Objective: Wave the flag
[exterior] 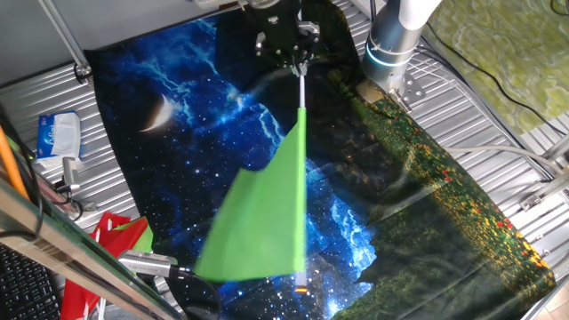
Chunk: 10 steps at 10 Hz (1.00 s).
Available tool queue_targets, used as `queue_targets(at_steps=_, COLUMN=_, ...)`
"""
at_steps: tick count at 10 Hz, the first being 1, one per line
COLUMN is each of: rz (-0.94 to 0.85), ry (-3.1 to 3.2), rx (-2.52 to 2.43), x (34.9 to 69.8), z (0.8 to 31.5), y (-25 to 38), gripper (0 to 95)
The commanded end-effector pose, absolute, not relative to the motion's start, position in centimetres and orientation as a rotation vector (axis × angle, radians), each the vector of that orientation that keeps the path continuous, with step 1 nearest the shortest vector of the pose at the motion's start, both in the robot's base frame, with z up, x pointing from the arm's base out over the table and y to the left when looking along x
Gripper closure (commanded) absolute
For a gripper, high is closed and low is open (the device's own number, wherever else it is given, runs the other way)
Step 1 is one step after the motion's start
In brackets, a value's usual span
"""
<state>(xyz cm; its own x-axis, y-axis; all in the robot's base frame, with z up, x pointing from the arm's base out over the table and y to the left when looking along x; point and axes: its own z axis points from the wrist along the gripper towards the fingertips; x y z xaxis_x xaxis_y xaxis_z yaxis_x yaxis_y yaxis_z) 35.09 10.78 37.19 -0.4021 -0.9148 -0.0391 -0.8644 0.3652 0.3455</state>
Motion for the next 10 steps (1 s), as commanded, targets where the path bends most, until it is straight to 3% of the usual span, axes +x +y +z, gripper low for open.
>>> queue_targets(at_steps=1, rz=-0.466, ry=-2.641, rx=1.208, x=35.0, z=37.8, y=11.1, gripper=95.0)
queue_targets(at_steps=6, rz=-0.428, ry=-2.768, rx=0.705, x=33.8, z=37.3, y=10.2, gripper=95.0)
queue_targets(at_steps=10, rz=-0.421, ry=-2.780, rx=0.592, x=33.6, z=37.1, y=9.9, gripper=95.0)
